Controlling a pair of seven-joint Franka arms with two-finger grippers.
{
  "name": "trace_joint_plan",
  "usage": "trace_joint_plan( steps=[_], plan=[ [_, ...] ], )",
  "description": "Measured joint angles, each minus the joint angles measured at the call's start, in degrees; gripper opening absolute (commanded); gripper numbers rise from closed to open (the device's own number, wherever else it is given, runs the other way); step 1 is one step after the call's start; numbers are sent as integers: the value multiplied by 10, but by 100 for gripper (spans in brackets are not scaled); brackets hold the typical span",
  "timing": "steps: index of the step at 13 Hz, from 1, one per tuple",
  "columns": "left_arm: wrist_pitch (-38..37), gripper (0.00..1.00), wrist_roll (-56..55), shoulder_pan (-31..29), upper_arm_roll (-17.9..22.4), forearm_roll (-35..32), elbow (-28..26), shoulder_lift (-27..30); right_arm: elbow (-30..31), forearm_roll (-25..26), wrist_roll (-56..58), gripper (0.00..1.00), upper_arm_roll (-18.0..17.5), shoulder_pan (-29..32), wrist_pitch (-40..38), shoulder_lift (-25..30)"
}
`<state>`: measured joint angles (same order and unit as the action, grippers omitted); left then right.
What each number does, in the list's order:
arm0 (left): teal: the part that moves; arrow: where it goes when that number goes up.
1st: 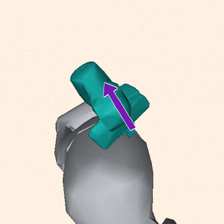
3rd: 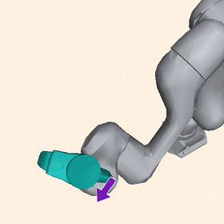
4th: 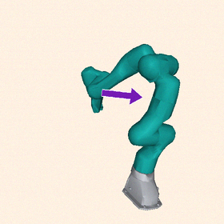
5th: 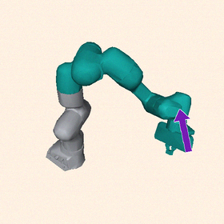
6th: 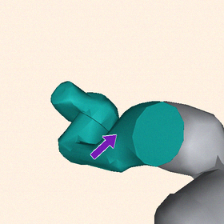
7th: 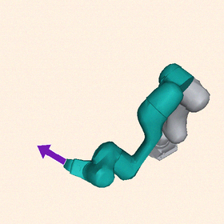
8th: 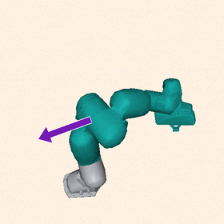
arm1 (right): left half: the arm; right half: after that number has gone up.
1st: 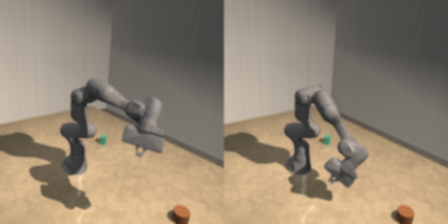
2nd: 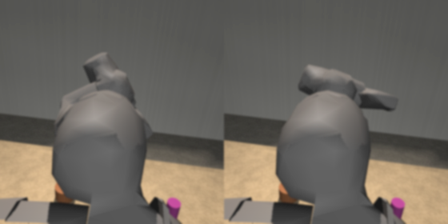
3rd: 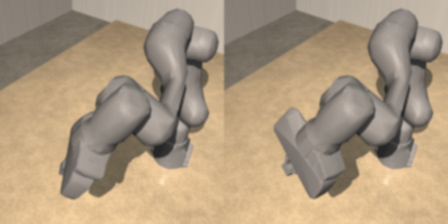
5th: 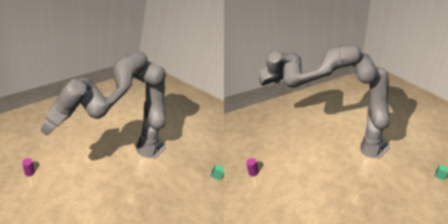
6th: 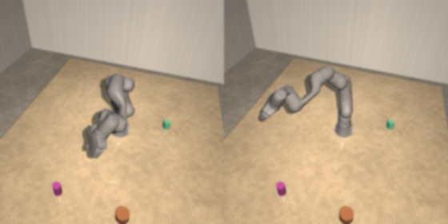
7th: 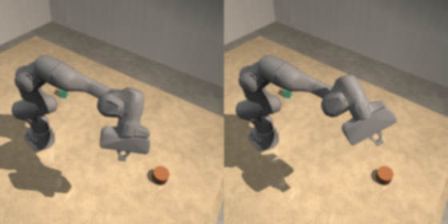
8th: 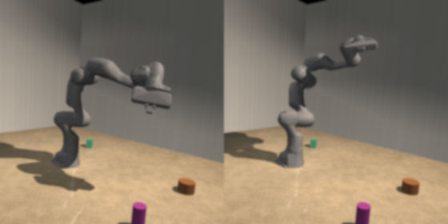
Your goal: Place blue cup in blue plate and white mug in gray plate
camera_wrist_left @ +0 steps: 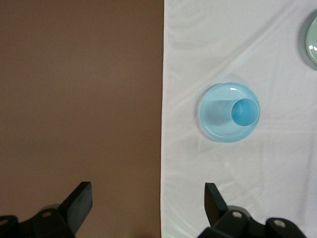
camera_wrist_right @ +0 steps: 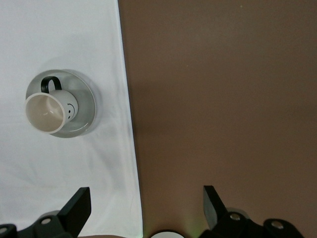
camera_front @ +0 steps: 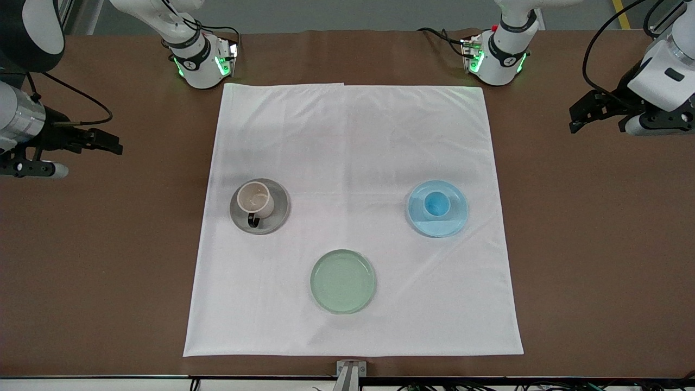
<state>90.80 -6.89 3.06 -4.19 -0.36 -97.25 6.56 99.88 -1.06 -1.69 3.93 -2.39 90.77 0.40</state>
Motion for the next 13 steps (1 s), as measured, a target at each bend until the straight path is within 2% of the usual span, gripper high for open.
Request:
trace_joint_plan(
  steps=[6,13],
  plan=[
    [1,100,0,-1,-3,0,3,2,-120,2,0,100,-2,0,5,0],
    [1,100,0,-1,-3,0,5,4,-142,2,0,100,-3,0,5,-6]
  ],
)
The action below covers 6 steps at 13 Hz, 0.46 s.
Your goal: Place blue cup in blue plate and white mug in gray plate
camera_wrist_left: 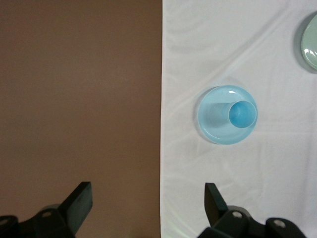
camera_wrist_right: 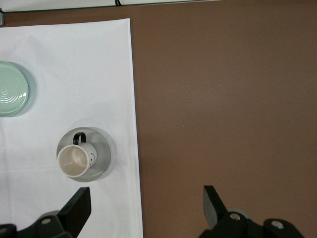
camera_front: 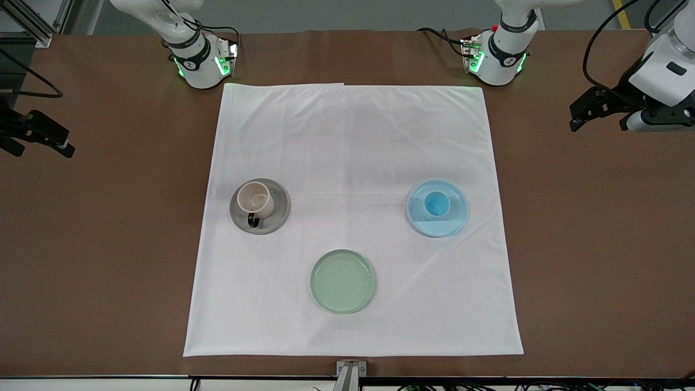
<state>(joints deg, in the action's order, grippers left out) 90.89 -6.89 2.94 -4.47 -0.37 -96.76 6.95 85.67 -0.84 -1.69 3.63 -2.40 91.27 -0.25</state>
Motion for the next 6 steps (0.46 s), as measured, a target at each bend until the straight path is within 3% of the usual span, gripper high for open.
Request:
trace_joint_plan(
  steps=[6],
  plan=[
    [-34,100,0,-10,4,0,27,0,-3,0,0,100,0,0,0,-1]
  ],
)
